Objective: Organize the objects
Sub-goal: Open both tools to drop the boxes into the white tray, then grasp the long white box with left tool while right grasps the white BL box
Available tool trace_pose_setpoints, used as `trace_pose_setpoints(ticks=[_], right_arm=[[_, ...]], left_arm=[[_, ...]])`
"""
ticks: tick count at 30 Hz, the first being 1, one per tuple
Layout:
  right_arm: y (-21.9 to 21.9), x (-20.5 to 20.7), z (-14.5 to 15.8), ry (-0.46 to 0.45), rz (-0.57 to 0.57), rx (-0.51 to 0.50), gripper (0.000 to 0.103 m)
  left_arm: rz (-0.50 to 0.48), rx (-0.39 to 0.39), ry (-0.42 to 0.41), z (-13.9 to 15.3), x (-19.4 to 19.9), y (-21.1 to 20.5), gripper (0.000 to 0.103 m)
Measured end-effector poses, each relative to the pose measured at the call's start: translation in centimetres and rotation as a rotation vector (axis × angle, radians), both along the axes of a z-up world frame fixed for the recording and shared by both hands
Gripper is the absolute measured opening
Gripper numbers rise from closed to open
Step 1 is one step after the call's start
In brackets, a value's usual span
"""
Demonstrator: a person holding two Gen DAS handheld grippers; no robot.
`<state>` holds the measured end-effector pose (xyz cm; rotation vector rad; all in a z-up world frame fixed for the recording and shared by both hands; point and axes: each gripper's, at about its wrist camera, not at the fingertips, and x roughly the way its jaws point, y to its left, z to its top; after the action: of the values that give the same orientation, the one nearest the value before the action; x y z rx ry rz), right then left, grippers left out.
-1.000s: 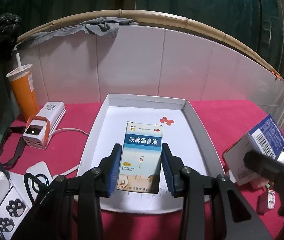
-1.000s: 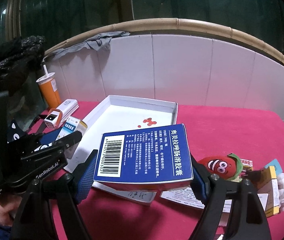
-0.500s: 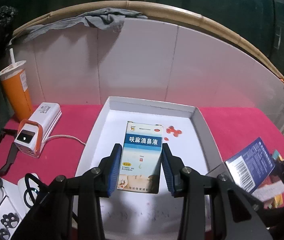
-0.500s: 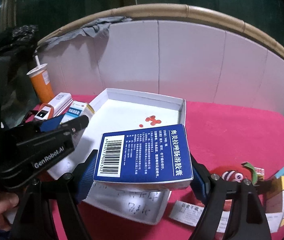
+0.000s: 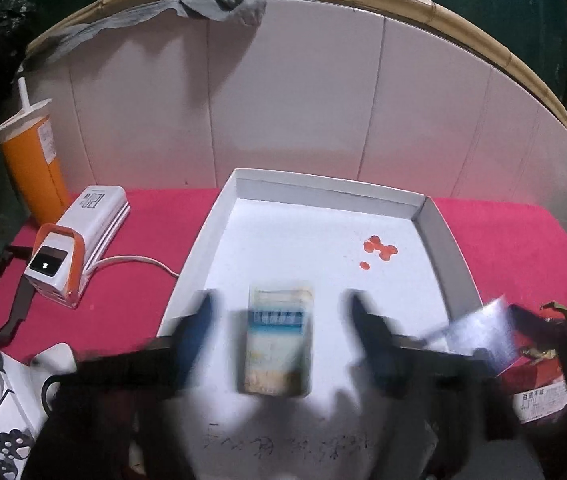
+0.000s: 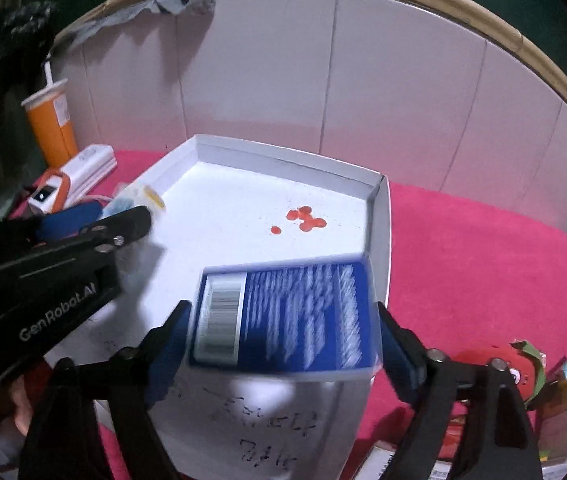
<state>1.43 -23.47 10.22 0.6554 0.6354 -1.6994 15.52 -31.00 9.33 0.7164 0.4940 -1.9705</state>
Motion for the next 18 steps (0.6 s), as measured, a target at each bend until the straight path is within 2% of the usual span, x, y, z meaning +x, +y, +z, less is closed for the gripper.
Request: trace_pose_setpoints(ticks=[1,2,4,13,18], right_arm=[[0.2,0.1,0.1,0.026,-0.007,-0.01,0.102],[0.5,0.3,0.3,0.066,-0.014,-0.025,0.103],[0.9,0.4,0.5,0.089,-0.012,-0.036,0.103],[3.7,0.0,3.1,0.104,-0.037,-0.105,0.103],[6.7,-0.6,4.8,0.106,-0.053,-0.154,0.103]], left_arm=[[0.004,-0.018,-0.002,0.1,0.0,0.2,0.1],[0.011,-0.032,-0.004,0.3,-0.1,0.5,0.103],[0.02,-0.049,-0.016,0.7,-0.3,0.8,0.103],[0.032,-0.101,0.011,3.0,0.2,2.5,0.103],[-0.003,-0.108,0.033,3.9,0.3,4.1,0.103]])
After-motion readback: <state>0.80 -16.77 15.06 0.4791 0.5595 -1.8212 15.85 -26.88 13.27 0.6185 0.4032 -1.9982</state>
